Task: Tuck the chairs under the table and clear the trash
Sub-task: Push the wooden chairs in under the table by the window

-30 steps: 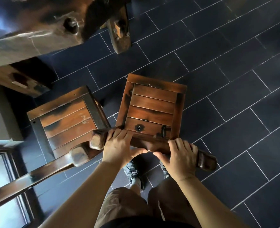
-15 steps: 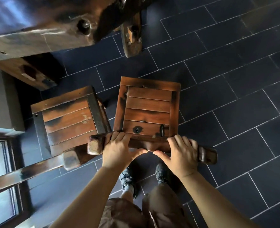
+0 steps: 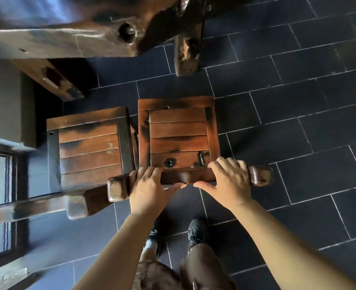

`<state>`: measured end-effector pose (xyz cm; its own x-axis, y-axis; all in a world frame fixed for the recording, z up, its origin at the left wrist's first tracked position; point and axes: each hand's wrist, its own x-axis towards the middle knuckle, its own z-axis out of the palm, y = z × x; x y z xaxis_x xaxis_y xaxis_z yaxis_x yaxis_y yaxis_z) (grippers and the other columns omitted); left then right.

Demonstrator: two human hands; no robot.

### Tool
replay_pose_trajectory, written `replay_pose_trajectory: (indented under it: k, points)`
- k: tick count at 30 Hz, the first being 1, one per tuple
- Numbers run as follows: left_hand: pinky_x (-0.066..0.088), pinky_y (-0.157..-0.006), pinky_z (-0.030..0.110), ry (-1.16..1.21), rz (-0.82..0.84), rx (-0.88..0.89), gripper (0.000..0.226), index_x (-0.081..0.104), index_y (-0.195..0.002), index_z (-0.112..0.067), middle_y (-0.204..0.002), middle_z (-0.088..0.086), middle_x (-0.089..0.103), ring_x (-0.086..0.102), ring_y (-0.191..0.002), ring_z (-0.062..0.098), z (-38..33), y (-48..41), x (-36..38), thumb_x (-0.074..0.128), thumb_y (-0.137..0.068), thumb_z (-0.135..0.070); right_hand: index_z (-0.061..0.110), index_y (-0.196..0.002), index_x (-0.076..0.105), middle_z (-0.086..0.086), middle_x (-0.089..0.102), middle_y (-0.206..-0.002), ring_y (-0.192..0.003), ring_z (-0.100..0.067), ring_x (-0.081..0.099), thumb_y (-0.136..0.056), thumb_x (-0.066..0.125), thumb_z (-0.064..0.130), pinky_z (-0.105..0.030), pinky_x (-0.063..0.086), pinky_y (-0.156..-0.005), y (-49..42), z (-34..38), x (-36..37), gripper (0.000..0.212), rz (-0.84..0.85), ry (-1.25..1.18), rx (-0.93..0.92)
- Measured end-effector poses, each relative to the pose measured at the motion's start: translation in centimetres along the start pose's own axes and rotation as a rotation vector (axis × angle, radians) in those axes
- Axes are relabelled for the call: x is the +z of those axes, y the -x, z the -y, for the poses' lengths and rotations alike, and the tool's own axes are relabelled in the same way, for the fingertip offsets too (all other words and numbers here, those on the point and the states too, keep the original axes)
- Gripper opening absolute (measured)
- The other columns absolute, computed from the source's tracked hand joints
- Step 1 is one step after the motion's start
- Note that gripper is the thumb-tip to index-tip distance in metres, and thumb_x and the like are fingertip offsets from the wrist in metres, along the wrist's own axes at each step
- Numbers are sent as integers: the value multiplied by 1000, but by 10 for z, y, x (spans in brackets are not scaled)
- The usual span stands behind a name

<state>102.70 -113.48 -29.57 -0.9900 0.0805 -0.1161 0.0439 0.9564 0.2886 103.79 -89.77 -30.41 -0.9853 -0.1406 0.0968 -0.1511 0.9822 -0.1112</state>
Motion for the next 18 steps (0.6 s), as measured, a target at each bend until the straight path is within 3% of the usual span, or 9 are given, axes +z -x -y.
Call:
replay_pose_trajectory:
  k: [8, 18]
  points:
    - [31, -96, 41, -22, -49, -106, 71, 64, -89, -23, -91, -5, 65, 51, -98, 23, -8, -16, 11, 45, -67, -88, 20, -91, 63, 1, 59, -89, -84, -26, 55, -84, 39, 85, -43, 38, -78, -40, -21, 4, 69, 33, -19, -119]
    - [31, -93, 44, -77, -61, -64, 82, 64, -92, -21, -95, -5, 64, 52, -98, 25, -12, -18, 9, 28, -72, -92, 18, -87, 62, -1, 59, -86, -81, -28, 55, -84, 37, 85, -43, 38, -76, -44, -20, 4, 72, 3, -25, -128]
